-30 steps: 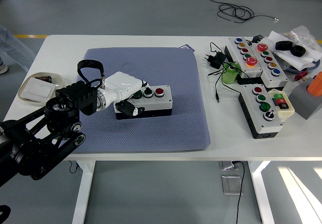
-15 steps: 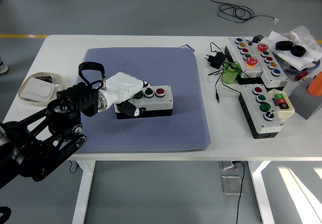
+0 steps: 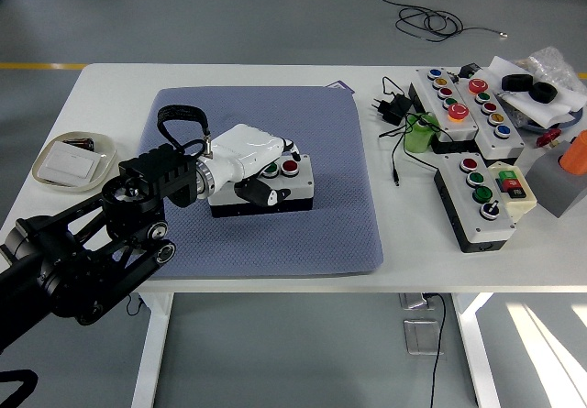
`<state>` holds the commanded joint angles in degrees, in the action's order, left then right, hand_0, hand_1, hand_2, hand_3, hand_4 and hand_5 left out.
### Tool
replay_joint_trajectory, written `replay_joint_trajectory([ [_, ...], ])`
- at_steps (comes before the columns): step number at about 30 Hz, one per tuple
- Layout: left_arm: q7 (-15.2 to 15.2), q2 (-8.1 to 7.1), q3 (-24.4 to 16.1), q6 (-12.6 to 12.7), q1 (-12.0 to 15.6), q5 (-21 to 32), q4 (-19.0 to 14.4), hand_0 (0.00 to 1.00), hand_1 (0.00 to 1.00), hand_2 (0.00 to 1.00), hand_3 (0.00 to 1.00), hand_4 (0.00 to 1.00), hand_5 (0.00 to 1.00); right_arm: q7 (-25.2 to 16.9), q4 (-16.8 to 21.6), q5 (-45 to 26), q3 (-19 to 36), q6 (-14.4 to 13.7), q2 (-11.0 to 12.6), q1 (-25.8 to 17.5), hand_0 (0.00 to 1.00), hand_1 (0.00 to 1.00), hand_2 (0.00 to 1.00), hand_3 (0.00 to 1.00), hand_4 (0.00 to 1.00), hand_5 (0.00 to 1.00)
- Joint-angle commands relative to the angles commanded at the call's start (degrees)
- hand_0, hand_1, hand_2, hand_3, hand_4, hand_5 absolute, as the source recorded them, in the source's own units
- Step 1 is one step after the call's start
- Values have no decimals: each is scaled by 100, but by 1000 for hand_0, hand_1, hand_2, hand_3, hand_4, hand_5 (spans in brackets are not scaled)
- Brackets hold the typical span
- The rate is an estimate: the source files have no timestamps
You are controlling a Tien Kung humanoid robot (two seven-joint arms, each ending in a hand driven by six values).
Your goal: Pick up the button,place it on the desk,press the button,press the button
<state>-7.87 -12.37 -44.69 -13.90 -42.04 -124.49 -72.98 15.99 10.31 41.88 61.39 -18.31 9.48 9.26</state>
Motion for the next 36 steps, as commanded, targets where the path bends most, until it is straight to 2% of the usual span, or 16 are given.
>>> replay_joint_trajectory([
  [4,2,54,16,-33,-57,47,221,2,2,87,789,671,374,-3,0,-12,-7,1,1,9,787,797,817,751,412,479],
  [11,-47,39,68,-200,-46,18,436,2,2,87,787,672,370,-5,0,-9,-5,10,6,34,787,797,817,751,412,479],
  [23,-92,-62,83,-414,9,-40,323,2,2,87,788,674,371,-7,0,-32,-18,7,-1,49,787,797,817,751,412,479],
  [26,-69,-62,29,-314,19,-20,267,2,2,87,788,670,359,-4,0,-22,-17,6,-3,52,787,797,817,751,412,479],
  [34,52,-93,-355,410,100,246,-123,2,2,90,796,674,355,-5,0,-22,-12,5,-4,50,787,797,817,751,412,479],
  [36,59,-96,-388,474,108,280,-152,2,2,90,796,674,355,-5,0,-24,-13,5,-3,49,787,797,817,751,412,479],
])
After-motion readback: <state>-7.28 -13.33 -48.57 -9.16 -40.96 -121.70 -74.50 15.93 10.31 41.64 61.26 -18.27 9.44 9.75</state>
